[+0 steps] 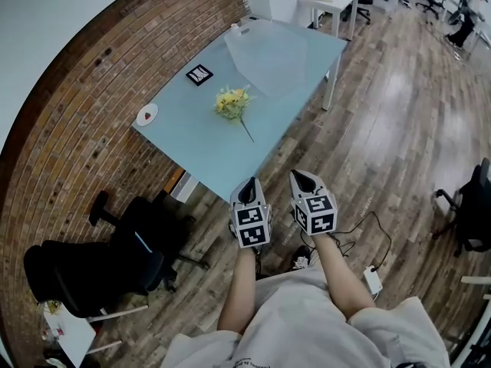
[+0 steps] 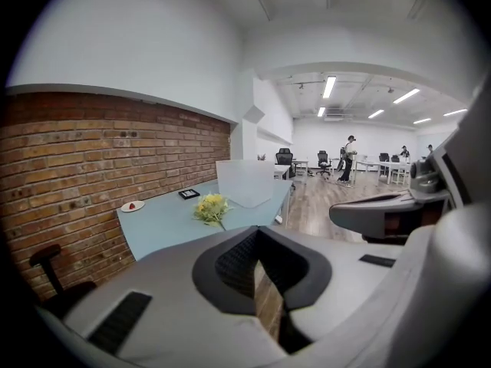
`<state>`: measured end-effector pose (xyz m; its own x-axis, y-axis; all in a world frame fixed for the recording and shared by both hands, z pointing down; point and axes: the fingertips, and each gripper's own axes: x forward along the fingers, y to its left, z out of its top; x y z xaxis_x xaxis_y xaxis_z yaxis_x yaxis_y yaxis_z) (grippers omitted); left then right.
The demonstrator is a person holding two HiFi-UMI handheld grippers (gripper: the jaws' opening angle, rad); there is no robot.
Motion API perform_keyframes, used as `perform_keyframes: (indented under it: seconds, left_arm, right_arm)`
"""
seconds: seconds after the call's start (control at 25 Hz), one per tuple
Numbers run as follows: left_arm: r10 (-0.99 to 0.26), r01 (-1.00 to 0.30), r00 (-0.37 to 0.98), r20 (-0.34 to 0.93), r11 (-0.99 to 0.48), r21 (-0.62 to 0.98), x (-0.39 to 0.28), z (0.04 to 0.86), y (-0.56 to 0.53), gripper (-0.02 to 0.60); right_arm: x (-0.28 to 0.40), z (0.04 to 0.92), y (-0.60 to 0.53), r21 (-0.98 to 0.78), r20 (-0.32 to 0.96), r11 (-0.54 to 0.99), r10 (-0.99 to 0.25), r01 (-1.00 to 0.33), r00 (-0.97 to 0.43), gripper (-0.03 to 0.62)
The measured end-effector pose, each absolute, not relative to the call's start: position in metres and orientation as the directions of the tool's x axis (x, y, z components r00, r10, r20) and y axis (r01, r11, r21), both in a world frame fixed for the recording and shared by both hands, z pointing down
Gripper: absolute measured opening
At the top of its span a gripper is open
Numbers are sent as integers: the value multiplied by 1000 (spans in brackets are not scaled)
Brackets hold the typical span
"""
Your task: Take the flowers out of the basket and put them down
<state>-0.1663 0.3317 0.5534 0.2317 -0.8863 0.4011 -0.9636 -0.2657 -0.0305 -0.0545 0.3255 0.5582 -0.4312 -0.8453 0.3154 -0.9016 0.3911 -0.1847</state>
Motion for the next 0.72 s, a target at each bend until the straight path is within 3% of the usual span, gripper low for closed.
perform_keyframes:
  seconds: [0.72]
  left_arm:
    - [-897,-981,145,418,-185,-55,-191,567,348,18]
  right_arm:
    - [-80,563,327,-198,310,469,-803,-861,-509,14]
